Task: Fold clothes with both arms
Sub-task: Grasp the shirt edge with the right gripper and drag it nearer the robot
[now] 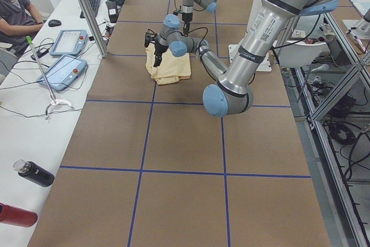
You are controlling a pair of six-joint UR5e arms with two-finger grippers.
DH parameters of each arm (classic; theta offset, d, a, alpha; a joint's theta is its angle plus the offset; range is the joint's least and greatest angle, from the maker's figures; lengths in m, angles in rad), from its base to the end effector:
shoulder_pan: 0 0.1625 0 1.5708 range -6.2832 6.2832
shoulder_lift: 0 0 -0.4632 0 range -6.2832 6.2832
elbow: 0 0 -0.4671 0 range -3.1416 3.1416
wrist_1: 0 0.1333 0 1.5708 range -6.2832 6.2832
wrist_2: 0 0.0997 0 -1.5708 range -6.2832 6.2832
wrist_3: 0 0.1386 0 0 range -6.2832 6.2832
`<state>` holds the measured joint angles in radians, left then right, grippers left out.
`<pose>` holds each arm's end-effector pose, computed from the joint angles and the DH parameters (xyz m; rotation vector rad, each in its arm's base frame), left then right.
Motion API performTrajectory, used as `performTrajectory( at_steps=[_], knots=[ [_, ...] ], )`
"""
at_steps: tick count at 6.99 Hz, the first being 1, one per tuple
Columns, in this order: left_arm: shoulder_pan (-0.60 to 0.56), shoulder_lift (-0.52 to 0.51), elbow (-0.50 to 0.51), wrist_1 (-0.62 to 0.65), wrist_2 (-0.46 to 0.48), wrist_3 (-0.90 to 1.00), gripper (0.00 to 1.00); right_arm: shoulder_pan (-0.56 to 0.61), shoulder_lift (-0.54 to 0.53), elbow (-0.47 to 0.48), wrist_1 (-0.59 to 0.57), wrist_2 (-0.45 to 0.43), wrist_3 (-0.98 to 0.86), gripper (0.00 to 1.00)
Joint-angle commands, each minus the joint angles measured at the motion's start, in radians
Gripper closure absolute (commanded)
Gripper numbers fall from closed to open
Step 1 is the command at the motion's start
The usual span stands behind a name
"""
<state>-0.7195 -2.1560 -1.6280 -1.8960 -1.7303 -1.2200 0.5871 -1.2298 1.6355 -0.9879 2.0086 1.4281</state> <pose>0.5277 -0.6103 0.2643 0.3671 0.9080 -0.2617 -0.5779 -0.4741 0.4004 -0.0279 -1.0508 0.1865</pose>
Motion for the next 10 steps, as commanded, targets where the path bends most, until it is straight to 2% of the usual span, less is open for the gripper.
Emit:
performTrajectory(
  at_steps=[1, 3, 6, 7, 10],
  knots=[
    [0.000, 0.001, -0.001, 0.000, 0.000, -0.003, 0.01, 0.003, -0.010, 0.001, 0.000, 0.002, -0.002, 1.00],
    [0.000, 0.001, -0.003, 0.000, 0.000, -0.003, 0.01, -0.001, -0.077, 0.076, 0.000, 0.013, -0.006, 1.00],
    [0.000, 0.004, -0.038, 0.035, 0.000, -0.003, 0.01, -0.048, -0.302, 0.300, 0.000, 0.034, -0.002, 1.00],
    [0.000, 0.013, -0.050, 0.038, 0.000, -0.013, 0.01, -0.064, -0.362, 0.347, 0.000, 0.101, 0.003, 1.00],
    [0.003, 0.024, -0.052, 0.038, 0.005, -0.019, 0.01, -0.098, -0.416, 0.403, 0.003, 0.452, 0.113, 1.00]
  ],
)
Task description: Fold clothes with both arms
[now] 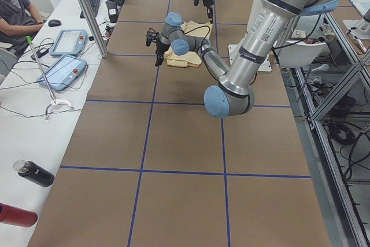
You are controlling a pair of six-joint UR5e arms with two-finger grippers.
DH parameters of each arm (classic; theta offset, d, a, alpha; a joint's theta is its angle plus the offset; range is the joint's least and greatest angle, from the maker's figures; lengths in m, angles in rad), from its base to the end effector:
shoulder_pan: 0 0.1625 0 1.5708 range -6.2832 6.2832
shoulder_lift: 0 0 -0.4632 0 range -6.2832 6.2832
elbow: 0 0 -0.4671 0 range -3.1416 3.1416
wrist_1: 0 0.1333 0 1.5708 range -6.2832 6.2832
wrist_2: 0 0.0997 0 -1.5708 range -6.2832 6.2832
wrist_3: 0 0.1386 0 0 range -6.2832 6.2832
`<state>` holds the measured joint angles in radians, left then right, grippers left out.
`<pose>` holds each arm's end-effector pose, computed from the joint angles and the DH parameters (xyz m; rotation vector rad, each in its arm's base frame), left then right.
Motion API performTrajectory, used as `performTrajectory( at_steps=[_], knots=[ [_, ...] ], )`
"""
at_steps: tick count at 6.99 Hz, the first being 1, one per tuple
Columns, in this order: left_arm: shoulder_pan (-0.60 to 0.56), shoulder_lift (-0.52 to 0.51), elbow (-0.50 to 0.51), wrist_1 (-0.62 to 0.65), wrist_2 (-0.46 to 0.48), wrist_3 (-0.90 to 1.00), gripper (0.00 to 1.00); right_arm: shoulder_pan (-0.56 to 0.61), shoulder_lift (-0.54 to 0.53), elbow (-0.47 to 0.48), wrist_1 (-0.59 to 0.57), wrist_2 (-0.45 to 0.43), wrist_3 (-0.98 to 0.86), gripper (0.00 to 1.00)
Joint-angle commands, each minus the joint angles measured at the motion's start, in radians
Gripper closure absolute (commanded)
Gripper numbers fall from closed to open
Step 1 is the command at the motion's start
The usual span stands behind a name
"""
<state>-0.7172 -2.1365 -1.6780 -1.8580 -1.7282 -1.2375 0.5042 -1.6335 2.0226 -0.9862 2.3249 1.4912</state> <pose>0.5167 -0.5987 0.2592 0.3560 0.9046 -0.2778 -0.4567 -0.2958 0.4219 -0.3942 -1.0788 0.0101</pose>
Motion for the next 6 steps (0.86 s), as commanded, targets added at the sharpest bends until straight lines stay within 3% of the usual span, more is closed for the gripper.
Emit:
performTrajectory(
  at_steps=[1, 2, 3, 4, 6],
  knots=[
    [0.002, 0.004, -0.002, 0.000, 0.002, -0.003, 0.01, -0.060, -0.009, 0.016, 0.003, 0.198, 0.126, 1.00],
    [0.002, 0.006, -0.002, 0.000, 0.002, -0.004, 0.01, -0.087, -0.009, 0.015, 0.003, 0.200, 0.168, 1.00],
    [0.004, 0.006, -0.002, 0.000, 0.002, -0.004, 0.01, -0.087, -0.011, 0.013, 0.003, 0.202, 0.184, 0.87],
    [0.011, 0.006, 0.000, -0.001, 0.002, -0.004, 0.01, -0.092, -0.005, 0.011, 0.004, 0.195, 0.205, 0.02],
    [0.079, 0.006, -0.037, -0.001, -0.008, -0.022, 0.01, 0.044, 0.044, 0.001, 0.004, 0.170, 0.204, 0.00]
  ],
)
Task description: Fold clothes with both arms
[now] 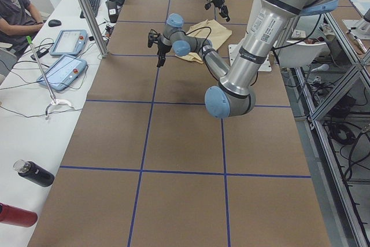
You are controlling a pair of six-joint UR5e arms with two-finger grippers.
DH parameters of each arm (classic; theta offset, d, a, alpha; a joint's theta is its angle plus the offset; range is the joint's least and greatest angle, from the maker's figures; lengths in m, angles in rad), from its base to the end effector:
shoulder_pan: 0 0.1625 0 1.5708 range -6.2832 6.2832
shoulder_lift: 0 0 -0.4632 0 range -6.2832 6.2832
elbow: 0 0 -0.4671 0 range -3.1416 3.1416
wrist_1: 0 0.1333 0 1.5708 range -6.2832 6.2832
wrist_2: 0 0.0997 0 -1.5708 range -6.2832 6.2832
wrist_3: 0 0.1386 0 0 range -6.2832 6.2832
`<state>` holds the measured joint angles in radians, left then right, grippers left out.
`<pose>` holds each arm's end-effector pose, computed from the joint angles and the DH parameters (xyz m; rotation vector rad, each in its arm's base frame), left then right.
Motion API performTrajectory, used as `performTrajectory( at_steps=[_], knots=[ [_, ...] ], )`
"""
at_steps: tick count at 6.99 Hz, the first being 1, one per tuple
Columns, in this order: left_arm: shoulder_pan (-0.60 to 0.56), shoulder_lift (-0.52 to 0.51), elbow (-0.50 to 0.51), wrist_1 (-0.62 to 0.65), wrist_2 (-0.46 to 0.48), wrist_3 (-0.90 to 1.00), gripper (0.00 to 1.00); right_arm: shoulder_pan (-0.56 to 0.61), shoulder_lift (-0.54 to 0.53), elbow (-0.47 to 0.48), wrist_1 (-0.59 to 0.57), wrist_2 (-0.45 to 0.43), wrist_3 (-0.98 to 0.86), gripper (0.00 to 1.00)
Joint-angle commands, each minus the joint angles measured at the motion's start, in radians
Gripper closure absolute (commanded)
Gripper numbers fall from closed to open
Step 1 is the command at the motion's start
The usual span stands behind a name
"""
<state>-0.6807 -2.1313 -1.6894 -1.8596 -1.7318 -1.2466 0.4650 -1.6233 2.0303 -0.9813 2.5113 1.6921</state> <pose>0.5354 -0.5765 0.2569 0.3360 0.9202 -0.2497 -0.4618 -0.2556 0.4008 -0.6818 -1.0416 0.0405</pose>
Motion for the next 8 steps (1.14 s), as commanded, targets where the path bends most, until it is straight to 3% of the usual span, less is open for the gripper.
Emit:
performTrajectory(
  at_steps=[1, 4, 6, 8],
  knots=[
    [0.112, 0.002, -0.056, -0.003, -0.006, -0.109, 0.01, 0.187, 0.080, -0.015, 0.004, -0.081, -0.006, 0.00],
    [0.275, 0.045, -0.171, -0.060, -0.006, -0.259, 0.01, 0.277, 0.209, -0.016, 0.000, -0.279, -0.014, 0.00],
    [0.302, 0.143, -0.133, -0.293, -0.005, -0.289, 0.01, 0.290, 0.230, -0.015, 0.000, -0.286, -0.014, 0.00],
    [0.323, 0.128, -0.087, -0.293, -0.006, -0.290, 0.02, 0.290, 0.232, -0.016, 0.000, -0.296, -0.014, 0.00]
  ],
)
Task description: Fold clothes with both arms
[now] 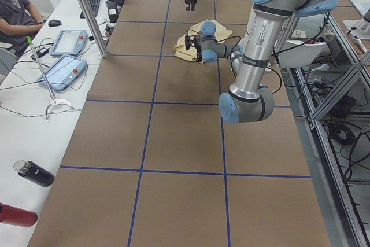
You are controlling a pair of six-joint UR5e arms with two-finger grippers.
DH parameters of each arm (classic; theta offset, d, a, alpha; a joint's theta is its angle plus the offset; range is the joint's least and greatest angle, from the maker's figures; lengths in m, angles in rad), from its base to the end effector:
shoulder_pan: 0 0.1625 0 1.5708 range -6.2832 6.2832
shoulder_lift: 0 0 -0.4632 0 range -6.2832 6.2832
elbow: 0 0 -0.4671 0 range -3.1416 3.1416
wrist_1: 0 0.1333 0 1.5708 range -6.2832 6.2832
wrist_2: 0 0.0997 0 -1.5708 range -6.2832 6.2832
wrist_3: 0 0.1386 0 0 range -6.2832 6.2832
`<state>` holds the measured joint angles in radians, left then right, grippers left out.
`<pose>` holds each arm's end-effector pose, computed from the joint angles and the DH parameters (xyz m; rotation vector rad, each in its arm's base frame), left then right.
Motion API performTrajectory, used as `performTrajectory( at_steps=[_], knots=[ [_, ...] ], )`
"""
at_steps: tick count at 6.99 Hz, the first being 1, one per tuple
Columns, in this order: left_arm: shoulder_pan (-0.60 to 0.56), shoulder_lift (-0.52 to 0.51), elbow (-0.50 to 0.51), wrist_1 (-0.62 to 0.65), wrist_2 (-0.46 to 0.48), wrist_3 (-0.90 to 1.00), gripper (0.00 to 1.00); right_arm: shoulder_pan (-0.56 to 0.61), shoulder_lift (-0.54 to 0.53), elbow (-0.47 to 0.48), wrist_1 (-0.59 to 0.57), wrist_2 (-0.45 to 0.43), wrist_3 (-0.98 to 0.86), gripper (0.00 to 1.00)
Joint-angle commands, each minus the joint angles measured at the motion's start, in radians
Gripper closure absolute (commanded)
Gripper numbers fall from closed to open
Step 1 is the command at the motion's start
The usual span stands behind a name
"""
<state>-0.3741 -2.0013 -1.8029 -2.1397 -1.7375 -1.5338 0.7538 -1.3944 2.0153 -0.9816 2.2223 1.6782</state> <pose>0.6333 -0.3671 0.2476 0.1089 1.2338 -0.1903 -0.4034 -0.4462 0.2924 -0.1692 -1.2829 0.3449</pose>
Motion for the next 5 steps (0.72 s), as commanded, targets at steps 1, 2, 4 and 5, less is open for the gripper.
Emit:
performTrajectory(
  at_steps=[1, 2, 4, 5],
  knots=[
    [0.024, -0.016, 0.063, -0.019, 0.001, -0.003, 0.08, 0.002, 0.003, -0.001, 0.000, -0.007, 0.000, 0.00],
    [0.033, -0.034, 0.089, -0.019, 0.003, -0.005, 0.13, 0.008, 0.002, -0.001, 0.000, -0.007, 0.000, 0.00],
    [0.066, -0.034, 0.090, -0.016, 0.004, -0.012, 0.27, 0.010, 0.000, -0.001, -0.002, -0.007, 0.000, 0.00],
    [0.073, -0.036, 0.089, -0.014, 0.004, -0.022, 0.36, 0.010, 0.000, -0.001, -0.002, -0.007, 0.000, 0.00]
  ],
)
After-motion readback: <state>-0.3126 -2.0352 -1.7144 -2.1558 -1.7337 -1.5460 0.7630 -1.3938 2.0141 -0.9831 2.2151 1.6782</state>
